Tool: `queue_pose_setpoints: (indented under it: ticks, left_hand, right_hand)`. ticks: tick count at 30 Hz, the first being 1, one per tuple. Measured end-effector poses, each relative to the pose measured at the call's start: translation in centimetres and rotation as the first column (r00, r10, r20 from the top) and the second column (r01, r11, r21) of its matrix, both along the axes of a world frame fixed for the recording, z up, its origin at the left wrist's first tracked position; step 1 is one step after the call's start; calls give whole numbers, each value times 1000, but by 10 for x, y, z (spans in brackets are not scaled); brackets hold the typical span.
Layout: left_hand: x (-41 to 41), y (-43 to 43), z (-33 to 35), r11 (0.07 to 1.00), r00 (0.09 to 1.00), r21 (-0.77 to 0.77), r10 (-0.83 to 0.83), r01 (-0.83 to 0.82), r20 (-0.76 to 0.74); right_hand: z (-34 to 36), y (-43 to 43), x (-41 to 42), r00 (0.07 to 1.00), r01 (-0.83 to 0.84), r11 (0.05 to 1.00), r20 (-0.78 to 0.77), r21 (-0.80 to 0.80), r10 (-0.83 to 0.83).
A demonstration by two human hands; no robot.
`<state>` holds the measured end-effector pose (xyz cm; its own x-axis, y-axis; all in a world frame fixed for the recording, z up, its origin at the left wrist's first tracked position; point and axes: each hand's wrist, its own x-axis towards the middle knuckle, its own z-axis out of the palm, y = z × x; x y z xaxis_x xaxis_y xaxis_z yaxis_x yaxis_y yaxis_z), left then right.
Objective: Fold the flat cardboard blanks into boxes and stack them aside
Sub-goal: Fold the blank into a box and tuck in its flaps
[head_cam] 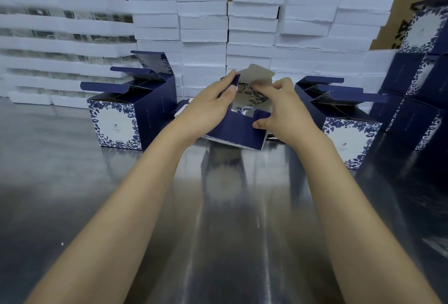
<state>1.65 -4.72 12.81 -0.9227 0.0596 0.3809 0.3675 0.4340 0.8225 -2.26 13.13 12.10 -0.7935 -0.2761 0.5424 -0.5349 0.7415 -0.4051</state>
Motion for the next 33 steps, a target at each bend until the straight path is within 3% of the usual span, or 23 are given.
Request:
queue_pose_setpoints:
  ticks: [5,10,14,20,25,30,33]
  left_hand:
    - [-2,-2,-3,997,999,-70,25,-27,-35]
    - [-7,3,-14,969,978,-130,206,-210,-43]
    - [-9,5,-22,949,953,-131,267,-285,-141]
    - [-6,11,-26,878,917,-305,291,-370,-274]
    - [-7,6,-24,830,945,-460,233,-316,-229]
    - [-7,0,-23,781,967,-572,172,-251,-189]
    - [-6,4,-22,763,967,-597,161,-249,-197]
  right_hand:
    - [2,3,0,999,28,999,16,26,-28]
    - [6,4,3,999,52,997,8,57,-53]
    - [8,1,4,997,70,993,-16,94,-69]
    - [11,-3,10,997,75,984,0,162,-76]
    - [23,2,19,993,-52,985,112,168,33]
    - [32,14,29,931,-125,992,343,-17,123]
    - [35,21,28,940,-127,991,322,34,110]
